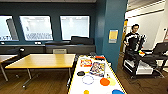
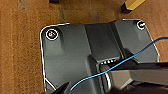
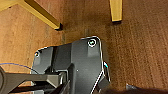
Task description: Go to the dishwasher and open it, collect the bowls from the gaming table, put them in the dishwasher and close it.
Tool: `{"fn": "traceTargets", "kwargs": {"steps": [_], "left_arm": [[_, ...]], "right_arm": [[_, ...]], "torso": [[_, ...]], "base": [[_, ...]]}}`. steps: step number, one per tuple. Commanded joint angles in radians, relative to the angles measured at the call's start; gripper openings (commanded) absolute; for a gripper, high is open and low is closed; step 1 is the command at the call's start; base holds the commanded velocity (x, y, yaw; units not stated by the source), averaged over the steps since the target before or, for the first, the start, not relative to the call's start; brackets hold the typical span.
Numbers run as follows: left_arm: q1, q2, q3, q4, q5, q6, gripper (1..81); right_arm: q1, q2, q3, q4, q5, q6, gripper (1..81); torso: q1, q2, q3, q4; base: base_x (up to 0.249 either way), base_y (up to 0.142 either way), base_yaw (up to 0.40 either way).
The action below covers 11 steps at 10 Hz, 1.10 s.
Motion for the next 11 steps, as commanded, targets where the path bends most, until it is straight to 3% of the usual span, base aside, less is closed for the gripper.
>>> {"fn": "traceTargets", "kwargs": {"steps": [1,2,6,7,8,11], "left_arm": [[-0.054,0.0,0.003,-0.004,0.046,-0.001,81.1],[-0.054,0.001,0.003,-0.004,0.046,-0.001,81.1],[-0.055,0.008,0.001,-0.004,0.043,-0.001,81.1],[-0.054,0.006,0.001,-0.004,0.043,-0.001,81.1],[-0.055,0.005,0.001,-0.005,0.043,-0.001,81.1],[-0.056,0.005,0.001,-0.005,0.043,-0.002,81.1]], "right_arm": [[0.041,-0.279,0.211,0.012,0.087,0.084,81.1],[0.043,-0.319,0.239,0.013,0.103,0.085,81.1],[0.089,-0.451,0.324,0.012,0.133,0.167,81.1],[0.116,-0.487,0.339,0.013,0.138,0.203,81.1],[0.15,-0.523,0.354,0.014,0.137,0.246,81.1],[0.292,-0.606,0.39,0.007,0.1,0.349,81.1]], "torso": [[0.0,0.0,-0.185,0.0],[0.0,0.0,-0.12,0.0],[0.0,0.001,-0.244,0.0],[0.0,0.001,-0.251,0.0],[0.0,0.001,-0.219,0.0],[0.001,0.002,-0.233,0.0]], "base": [[0.0,0.0,0.0],[0.0,0.0,0.0],[0.0,0.0,0.0],[0.0,0.0,0.0],[0.0,0.0,0.0],[0.0,0.0,0.0]]}}
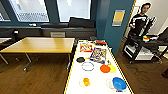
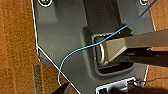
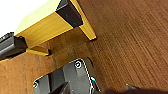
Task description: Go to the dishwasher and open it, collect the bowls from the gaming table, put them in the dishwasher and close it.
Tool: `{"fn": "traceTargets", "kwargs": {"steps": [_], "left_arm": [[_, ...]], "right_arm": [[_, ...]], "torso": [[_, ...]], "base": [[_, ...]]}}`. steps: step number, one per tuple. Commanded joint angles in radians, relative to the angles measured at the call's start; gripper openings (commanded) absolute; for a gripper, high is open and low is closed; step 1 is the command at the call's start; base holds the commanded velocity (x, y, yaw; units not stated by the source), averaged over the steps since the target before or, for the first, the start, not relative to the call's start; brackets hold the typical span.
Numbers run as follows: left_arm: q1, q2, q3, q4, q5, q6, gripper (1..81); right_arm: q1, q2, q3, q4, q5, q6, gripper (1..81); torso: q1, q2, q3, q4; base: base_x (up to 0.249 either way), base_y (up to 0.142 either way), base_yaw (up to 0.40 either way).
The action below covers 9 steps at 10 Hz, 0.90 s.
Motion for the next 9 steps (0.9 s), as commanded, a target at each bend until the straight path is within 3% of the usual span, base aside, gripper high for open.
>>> {"fn": "traceTargets", "kwargs": {"steps": [1,4,7,9], "left_arm": [[-0.021,-0.001,0.002,-0.005,0.058,0.0,81.1],[-0.025,0.005,0.003,-0.005,0.058,0.0,81.1],[-0.025,0.005,0.002,-0.007,0.058,0.0,81.1],[-0.025,0.005,0.002,-0.007,0.059,-0.001,81.1]], "right_arm": [[0.192,-0.162,0.041,-0.001,-0.076,0.087,81.1],[0.373,-0.196,0.081,-0.002,-0.179,0.09,81.1],[0.514,-0.202,0.151,-0.024,-0.198,0.088,81.1],[0.62,-0.188,0.19,-0.042,-0.271,0.087,81.1]], "torso": [[0.0,0.0,0.0,0.0],[0.0,0.0,0.0,0.0],[0.0,0.0,-0.001,0.0],[0.001,0.0,-0.001,0.0]], "base": [[0.0,0.0,0.0],[0.0,0.0,0.0],[0.0,0.0,0.0],[0.0,0.0,0.0]]}}
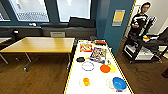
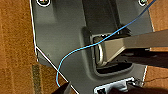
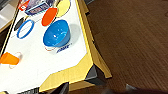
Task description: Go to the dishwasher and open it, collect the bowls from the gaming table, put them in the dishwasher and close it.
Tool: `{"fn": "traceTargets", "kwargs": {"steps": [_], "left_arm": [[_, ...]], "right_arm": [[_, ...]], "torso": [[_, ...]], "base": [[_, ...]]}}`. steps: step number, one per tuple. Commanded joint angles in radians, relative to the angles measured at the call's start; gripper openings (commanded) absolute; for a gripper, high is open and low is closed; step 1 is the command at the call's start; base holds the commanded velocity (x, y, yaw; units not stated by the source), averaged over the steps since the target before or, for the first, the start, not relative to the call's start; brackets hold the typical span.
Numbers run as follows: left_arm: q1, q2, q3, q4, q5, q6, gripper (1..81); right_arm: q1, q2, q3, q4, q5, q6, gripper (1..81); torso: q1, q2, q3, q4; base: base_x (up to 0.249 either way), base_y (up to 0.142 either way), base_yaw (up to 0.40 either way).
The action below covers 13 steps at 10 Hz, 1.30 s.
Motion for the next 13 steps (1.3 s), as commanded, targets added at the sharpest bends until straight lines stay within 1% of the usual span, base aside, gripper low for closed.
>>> {"fn": "traceTargets", "kwargs": {"steps": [1,2,3,5,6,7,10,12,13], "left_arm": [[-0.025,-0.001,0.002,-0.007,0.059,0.0,81.1],[-0.026,0.001,0.002,-0.007,0.059,0.0,81.1],[-0.027,-0.001,0.002,-0.007,0.059,0.0,81.1],[-0.03,-0.001,0.002,-0.007,0.059,-0.002,81.1],[-0.031,-0.002,0.002,-0.008,0.059,-0.002,81.1],[-0.031,-0.002,0.002,-0.008,0.059,-0.002,81.1],[-0.031,0.002,0.002,-0.008,0.059,-0.002,81.1],[-0.031,0.004,0.002,-0.01,0.06,-0.002,81.1],[-0.033,0.004,0.002,-0.01,0.06,-0.002,81.1]], "right_arm": [[0.243,-0.073,0.078,-0.029,-0.173,0.008,81.1],[0.314,-0.074,0.072,-0.02,-0.23,0.008,81.1],[0.371,-0.071,0.04,-0.012,-0.276,0.01,81.1],[0.417,-0.056,-0.041,-0.003,-0.319,0.013,81.1],[0.432,-0.048,-0.096,0.014,-0.333,0.027,81.1],[0.452,-0.042,-0.12,0.015,-0.339,0.027,81.1],[0.486,0.031,-0.146,0.0,-0.347,0.025,81.1],[0.468,0.106,-0.144,0.0,-0.345,0.021,81.1],[0.442,0.145,-0.152,0.0,-0.342,0.021,81.1]], "torso": [[0.0,0.0,0.0,0.0],[0.0,0.0,0.0,0.0],[0.0,0.0,0.0,0.0],[0.0,0.0,0.0,0.0],[0.0,0.001,0.0,0.0],[0.0,0.001,0.0,0.0],[0.0,0.001,-0.001,0.0],[0.0,0.001,-0.001,0.0],[0.0,0.001,-0.001,0.0]], "base": [[0.0,0.0,0.0],[0.0,0.0,0.0],[0.0,0.0,0.0],[0.0,0.0,0.0],[0.0,0.0,0.0],[0.0,0.0,0.0],[0.0,0.0,0.0],[0.0,0.0,0.0],[0.0,0.0,0.0]]}}
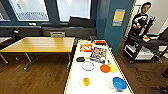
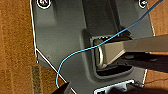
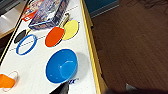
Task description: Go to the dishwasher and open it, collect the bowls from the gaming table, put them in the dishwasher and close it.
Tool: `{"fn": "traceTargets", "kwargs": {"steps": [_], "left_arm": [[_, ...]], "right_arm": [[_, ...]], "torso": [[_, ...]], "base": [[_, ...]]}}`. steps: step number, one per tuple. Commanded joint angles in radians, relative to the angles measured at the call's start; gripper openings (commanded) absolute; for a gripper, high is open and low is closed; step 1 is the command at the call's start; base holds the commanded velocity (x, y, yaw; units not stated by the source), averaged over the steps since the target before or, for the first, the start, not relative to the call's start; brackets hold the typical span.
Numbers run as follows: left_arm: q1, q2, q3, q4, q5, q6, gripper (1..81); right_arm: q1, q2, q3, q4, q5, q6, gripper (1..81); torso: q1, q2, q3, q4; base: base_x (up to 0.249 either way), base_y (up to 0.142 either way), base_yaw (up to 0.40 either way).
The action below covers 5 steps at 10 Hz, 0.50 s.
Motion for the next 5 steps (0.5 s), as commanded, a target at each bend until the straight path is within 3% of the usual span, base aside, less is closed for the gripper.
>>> {"fn": "traceTargets", "kwargs": {"steps": [1,4,5], "left_arm": [[-0.02,0.003,0.002,-0.008,0.059,0.002,81.1],[-0.02,0.003,0.001,-0.008,0.059,-0.001,81.1],[-0.02,0.003,0.001,-0.008,0.059,-0.001,81.1]], "right_arm": [[0.042,0.043,-0.041,0.002,-0.02,-0.001,81.1],[0.054,0.125,-0.139,0.02,-0.024,0.022,81.1],[0.072,0.129,-0.155,0.019,-0.026,0.048,81.1]], "torso": [[0.0,0.0,0.0,0.0],[0.0,0.0,0.0,0.0],[0.0,0.0,-0.047,0.0]], "base": [[0.0,0.0,0.0],[0.0,0.0,0.0],[0.0,0.0,0.0]]}}
